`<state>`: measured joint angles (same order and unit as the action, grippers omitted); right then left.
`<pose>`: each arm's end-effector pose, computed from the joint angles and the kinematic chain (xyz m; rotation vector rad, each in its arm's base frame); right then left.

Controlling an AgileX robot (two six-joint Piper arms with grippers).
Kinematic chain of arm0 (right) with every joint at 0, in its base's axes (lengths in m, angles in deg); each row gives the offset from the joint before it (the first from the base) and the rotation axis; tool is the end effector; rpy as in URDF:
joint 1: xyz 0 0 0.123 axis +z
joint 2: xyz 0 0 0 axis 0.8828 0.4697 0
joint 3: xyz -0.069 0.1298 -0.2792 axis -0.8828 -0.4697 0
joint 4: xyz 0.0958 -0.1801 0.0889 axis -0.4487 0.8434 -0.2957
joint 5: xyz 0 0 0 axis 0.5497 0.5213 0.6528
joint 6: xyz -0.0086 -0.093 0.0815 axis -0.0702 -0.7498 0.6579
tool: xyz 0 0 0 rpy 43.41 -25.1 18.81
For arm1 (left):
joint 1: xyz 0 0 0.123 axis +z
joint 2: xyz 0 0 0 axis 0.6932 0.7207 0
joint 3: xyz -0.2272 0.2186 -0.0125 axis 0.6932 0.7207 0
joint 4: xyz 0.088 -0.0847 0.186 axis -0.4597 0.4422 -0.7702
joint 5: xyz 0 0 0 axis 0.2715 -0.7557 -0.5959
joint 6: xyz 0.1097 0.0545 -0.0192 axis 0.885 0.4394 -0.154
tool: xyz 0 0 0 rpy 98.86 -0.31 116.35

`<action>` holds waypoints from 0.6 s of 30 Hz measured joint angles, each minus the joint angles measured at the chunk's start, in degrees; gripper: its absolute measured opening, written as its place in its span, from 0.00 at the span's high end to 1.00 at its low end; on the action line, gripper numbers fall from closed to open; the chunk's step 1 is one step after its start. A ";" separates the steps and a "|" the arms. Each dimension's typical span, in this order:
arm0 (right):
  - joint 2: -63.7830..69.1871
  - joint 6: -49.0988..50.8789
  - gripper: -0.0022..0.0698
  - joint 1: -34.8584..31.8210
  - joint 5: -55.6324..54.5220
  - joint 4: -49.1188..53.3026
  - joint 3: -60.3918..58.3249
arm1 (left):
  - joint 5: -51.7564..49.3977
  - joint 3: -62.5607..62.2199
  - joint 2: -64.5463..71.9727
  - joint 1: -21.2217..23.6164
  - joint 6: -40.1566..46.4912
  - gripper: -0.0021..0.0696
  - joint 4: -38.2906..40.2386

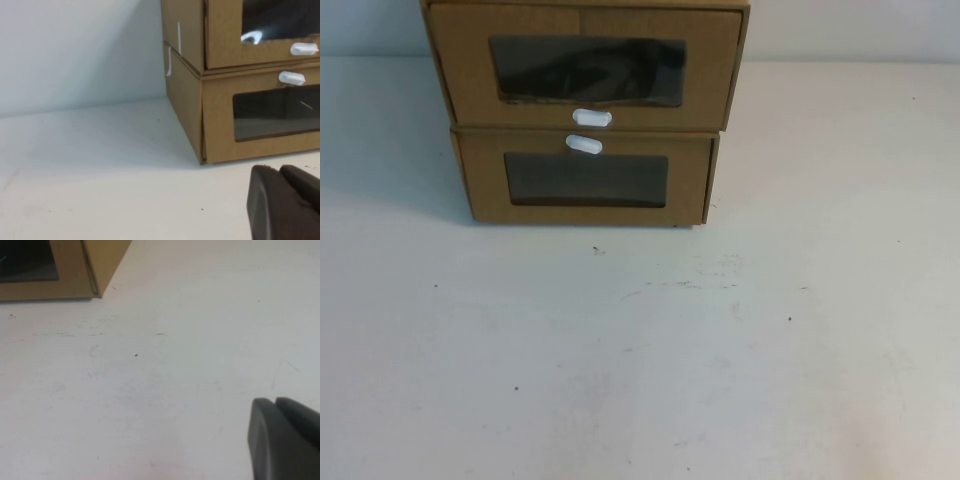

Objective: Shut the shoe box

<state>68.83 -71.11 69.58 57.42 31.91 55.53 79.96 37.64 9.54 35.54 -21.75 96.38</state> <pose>0.0232 0.0115 0.1649 -0.1109 1.8483 0.1980 0.0293 -0.0090 0.1976 0.2035 1.5748 -0.0848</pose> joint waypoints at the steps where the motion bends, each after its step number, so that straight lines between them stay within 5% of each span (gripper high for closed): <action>1: 0.00 0.00 0.99 0.00 0.00 0.00 0.00 | 0.35 0.00 0.00 0.00 -1.22 0.98 -1.76; 6: 0.00 -0.10 0.99 0.00 0.00 0.00 0.00 | -1.70 0.00 -0.74 0.00 -12.70 0.98 -15.04; 18: 0.00 -0.09 0.99 0.00 0.05 -0.13 0.00 | -17.06 0.00 -0.86 0.00 -17.07 0.98 -22.26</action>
<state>68.83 -71.19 69.58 57.47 31.78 55.53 62.90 37.64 8.68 35.54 -38.82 74.12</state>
